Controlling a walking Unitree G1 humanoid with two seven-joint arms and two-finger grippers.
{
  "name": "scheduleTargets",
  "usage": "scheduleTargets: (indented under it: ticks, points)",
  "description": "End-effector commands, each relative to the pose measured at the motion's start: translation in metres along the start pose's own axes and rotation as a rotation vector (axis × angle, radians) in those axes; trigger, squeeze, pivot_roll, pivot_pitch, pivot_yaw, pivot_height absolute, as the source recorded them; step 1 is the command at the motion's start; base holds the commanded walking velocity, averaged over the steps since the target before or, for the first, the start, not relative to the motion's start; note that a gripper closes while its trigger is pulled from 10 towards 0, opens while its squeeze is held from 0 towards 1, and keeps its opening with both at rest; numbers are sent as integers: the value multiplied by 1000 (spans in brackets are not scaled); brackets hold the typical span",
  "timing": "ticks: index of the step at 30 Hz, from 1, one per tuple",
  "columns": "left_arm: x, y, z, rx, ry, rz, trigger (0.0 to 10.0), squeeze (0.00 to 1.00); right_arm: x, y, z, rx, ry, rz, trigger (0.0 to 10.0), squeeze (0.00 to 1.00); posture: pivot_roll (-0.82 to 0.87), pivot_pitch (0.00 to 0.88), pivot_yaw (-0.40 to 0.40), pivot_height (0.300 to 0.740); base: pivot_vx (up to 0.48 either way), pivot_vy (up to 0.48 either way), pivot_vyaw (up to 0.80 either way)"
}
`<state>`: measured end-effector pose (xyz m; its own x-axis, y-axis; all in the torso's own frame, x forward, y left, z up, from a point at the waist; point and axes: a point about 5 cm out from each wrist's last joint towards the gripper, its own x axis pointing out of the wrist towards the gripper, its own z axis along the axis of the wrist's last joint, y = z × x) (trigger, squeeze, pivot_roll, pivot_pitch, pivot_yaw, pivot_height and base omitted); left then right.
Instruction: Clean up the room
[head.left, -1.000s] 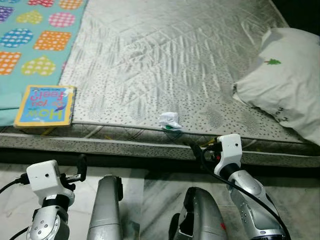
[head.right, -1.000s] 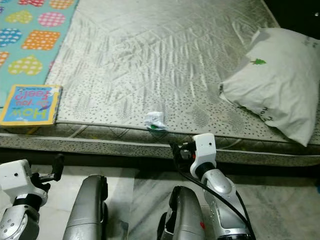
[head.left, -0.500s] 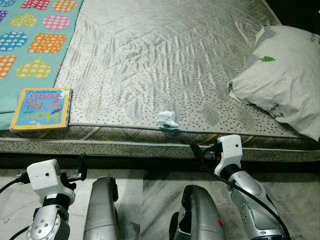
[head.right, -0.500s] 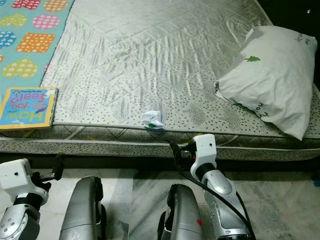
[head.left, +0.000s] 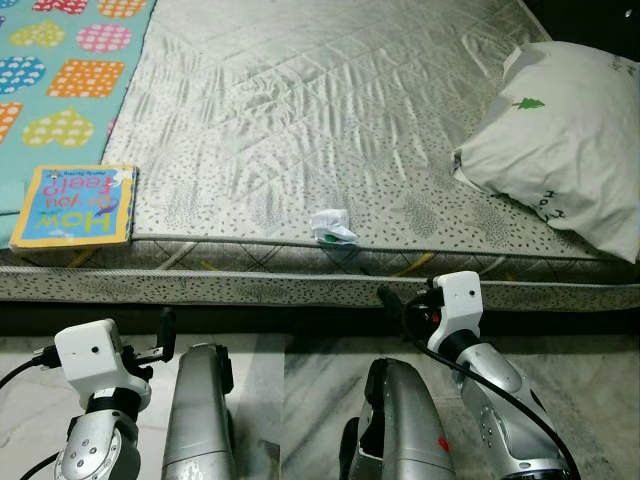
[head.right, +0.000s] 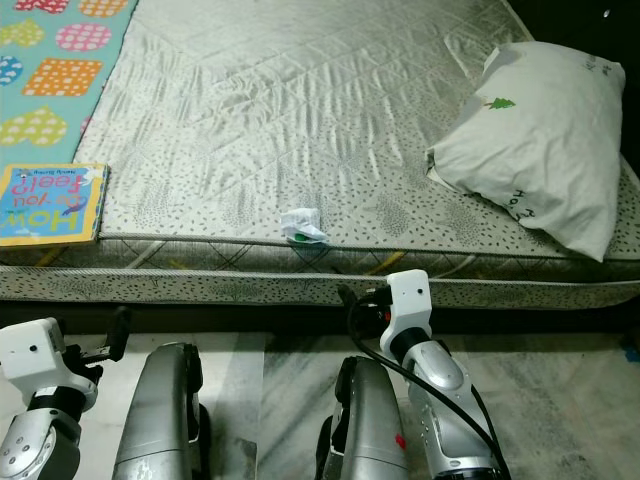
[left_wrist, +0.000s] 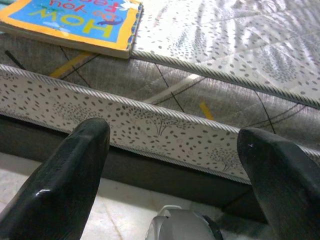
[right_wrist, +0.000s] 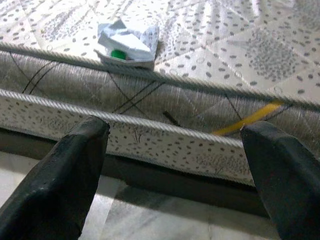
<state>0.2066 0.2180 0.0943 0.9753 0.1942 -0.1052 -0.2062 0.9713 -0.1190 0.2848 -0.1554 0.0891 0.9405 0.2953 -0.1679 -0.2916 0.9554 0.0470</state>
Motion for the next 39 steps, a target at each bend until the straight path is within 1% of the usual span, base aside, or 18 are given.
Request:
scheduleTargets:
  ticks: [1, 3, 6, 27, 33, 39]
  points:
    - [-3, 1, -5, -13, 16, -5, 10000, 0, -2, -4, -2, -10, 8, -10, 10000, 0, 80, 243, -114, 544, 0, 0, 0]
    - [-3, 1, -5, -15, 16, -6, 10000, 0, -2, -2, -2, -28, 4, 5, 10000, 0, 80, 243, -114, 544, 126, 0, 600]
    - [-3, 1, -5, -17, 16, -8, 10000, 0, -2, -2, -2, -26, 3, 6, 10000, 0, 80, 243, -114, 544, 268, 0, 785]
    - [-3, 0, -4, -22, 15, -16, 10000, 0, 0, -4, -4, -1, 13, -8, 10000, 0, 78, 254, -114, 544, 314, 0, 0]
    - [-3, 0, -4, -24, 18, -13, 10000, 0, 0, -5, -5, 9, 21, -16, 10000, 0, 79, 257, -114, 544, 315, 0, -700]
    - [-2, 1, -6, -26, 25, -7, 10000, 0, 0, -5, -5, 8, 18, -13, 10000, 0, 79, 257, -114, 544, 0, 0, 0]
